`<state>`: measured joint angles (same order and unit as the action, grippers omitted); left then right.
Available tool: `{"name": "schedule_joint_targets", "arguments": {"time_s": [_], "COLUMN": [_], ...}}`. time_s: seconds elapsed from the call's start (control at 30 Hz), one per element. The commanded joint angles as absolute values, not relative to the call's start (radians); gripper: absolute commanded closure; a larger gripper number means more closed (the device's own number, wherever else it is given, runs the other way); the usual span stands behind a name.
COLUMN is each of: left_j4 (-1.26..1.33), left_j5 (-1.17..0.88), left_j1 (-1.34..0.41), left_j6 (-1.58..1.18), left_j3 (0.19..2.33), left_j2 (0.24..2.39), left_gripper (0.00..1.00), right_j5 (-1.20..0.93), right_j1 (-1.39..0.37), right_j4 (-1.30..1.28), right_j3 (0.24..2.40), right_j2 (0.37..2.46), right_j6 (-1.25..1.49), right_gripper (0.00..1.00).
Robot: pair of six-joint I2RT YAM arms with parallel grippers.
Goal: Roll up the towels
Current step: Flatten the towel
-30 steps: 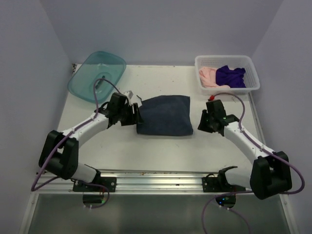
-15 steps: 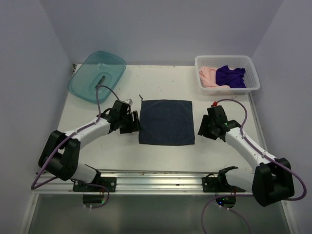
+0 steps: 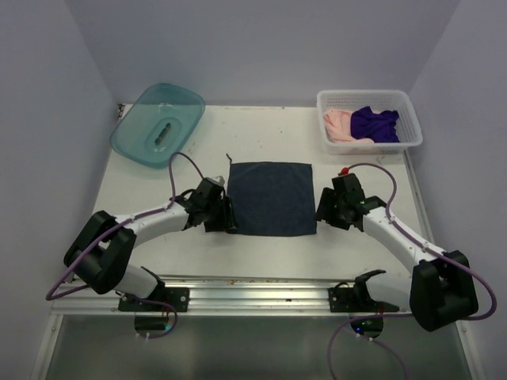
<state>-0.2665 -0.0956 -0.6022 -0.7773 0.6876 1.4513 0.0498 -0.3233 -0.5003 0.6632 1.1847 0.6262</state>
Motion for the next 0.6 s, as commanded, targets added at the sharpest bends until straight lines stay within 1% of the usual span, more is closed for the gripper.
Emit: {"name": "schedule_joint_targets", "arguments": {"time_s": [0.0,0.1,0.37,0.43,0.47,0.53,0.57], "left_j4": [-0.267,-0.291,-0.342,-0.357,-0.36,-0.37,-0.37], "left_j5": [-0.025,-0.011,0.055,0.077,0.084,0.103,0.104], "left_j1": [-0.606,-0.61,-0.638,-0.641,-0.646,-0.65,-0.653], "left_j6": [-0.808,-0.81,-0.813,-0.808,-0.808,-0.807,-0.807], "left_j3": [0.683,0.69,0.698,0.709,0.719,0.727,0.727], "left_j2": [1.465,1.489,1.514,1.534,1.542,1.561,1.568], "left_gripper": [0.46,0.52,0.54,0.57,0.61,0.65,0.71], "right_j5": [0.041,0.04,0.055,0.066,0.075,0.083,0.086], "right_j1": [-0.342,-0.359,-0.411,-0.423,-0.436,-0.44,-0.44], "right_j4": [-0.477,-0.472,-0.456,-0.448,-0.445,-0.43,-0.425], "right_j3": [0.655,0.657,0.655,0.653,0.65,0.646,0.641], "right_j2": [1.189,1.195,1.222,1.235,1.239,1.253,1.258], "right_j6": [0.65,0.66,0.676,0.69,0.696,0.709,0.715], "right_gripper": [0.4,0.42,0.42,0.42,0.42,0.42,0.42]}}
